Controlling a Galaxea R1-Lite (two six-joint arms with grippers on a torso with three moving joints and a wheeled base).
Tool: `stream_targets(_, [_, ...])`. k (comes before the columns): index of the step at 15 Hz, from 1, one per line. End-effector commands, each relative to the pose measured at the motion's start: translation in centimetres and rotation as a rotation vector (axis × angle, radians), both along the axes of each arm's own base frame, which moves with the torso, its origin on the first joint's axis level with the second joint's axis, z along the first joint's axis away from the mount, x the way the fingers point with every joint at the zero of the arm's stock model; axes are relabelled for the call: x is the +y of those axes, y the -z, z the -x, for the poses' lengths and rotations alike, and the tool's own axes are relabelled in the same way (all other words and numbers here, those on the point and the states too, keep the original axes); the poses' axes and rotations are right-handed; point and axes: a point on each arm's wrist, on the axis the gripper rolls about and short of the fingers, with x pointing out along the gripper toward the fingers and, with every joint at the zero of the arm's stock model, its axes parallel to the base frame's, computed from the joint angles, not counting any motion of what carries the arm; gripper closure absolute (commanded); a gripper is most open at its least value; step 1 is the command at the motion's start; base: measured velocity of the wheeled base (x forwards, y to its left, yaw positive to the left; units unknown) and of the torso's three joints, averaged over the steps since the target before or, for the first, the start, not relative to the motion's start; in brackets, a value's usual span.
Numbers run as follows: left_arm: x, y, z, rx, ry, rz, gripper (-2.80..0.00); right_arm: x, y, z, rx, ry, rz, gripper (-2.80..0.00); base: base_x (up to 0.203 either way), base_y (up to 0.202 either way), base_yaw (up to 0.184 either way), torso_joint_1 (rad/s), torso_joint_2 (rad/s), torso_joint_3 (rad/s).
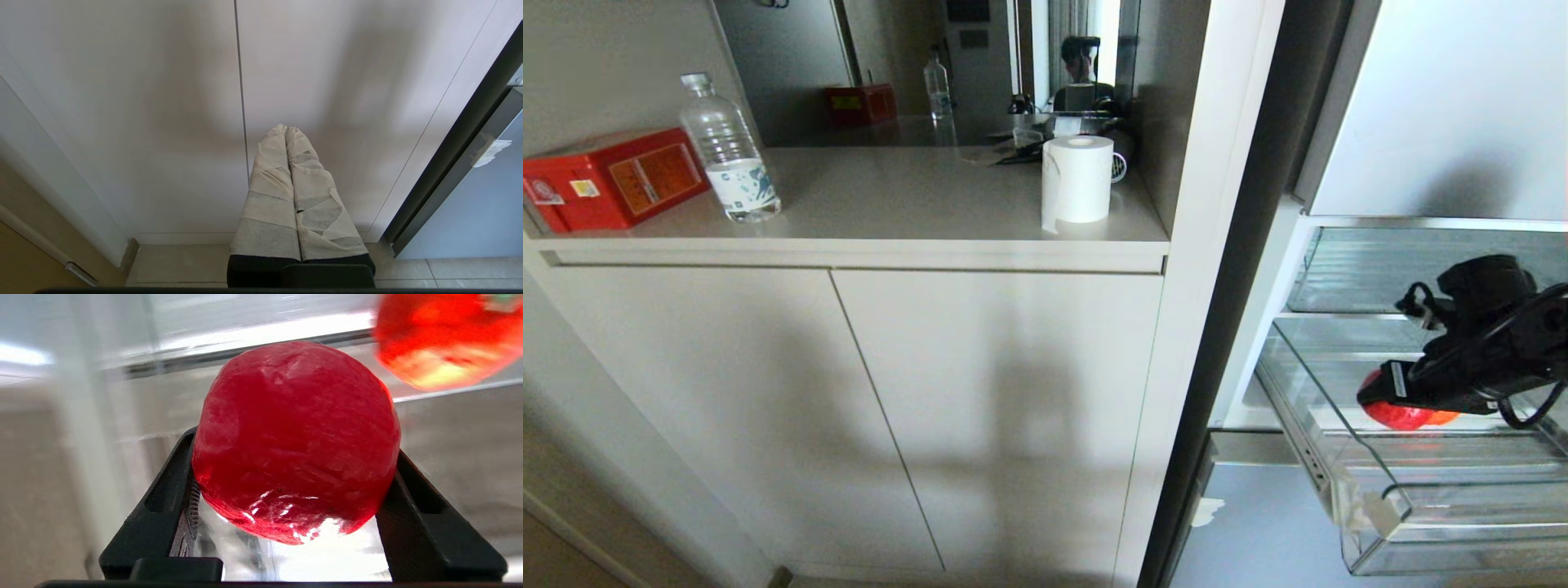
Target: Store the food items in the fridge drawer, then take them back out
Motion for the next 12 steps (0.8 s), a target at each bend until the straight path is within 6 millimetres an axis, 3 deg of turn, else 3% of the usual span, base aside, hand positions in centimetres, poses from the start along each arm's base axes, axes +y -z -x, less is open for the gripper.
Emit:
stream_targets(1, [0.0, 0.0, 0.0, 0.000, -0.001, 0.000, 0.00, 0.9, -5.1, 5.1, -0.141, 0.000, 0.026, 0.00, 0.000, 0.000, 0.000, 0.000, 0.00, 0.000])
stream_targets(5, [0.0, 0.0, 0.0, 0.000, -0.001, 0.000, 0.00, 1.7, -8.4, 13.5, -0.281, 0.058, 0.081, 0.00, 0.000, 0.000, 0.000, 0.000, 0.00, 0.000])
stream_targets(7, [0.0, 0.0, 0.0, 0.000, -0.001, 0.000, 0.00, 1.2, -9.3, 16.6, -0.339, 0.130, 0.124, 0.00, 0.000, 0.000, 0.000, 0.000, 0.00, 0.000])
stream_targets(9, [0.0, 0.0, 0.0, 0.000, -0.001, 0.000, 0.00, 1.0, -9.1, 18.9, -0.359, 0.187, 0.149, 0.00, 0.000, 0.000, 0.000, 0.000, 0.00, 0.000])
stream_targets(12, [0.0, 0.0, 0.0, 0.000, -0.001, 0.000, 0.00, 0.8, -8.5, 20.5, -0.392, 0.241, 0.170, 0.00, 0.000, 0.000, 0.000, 0.000, 0.00, 0.000])
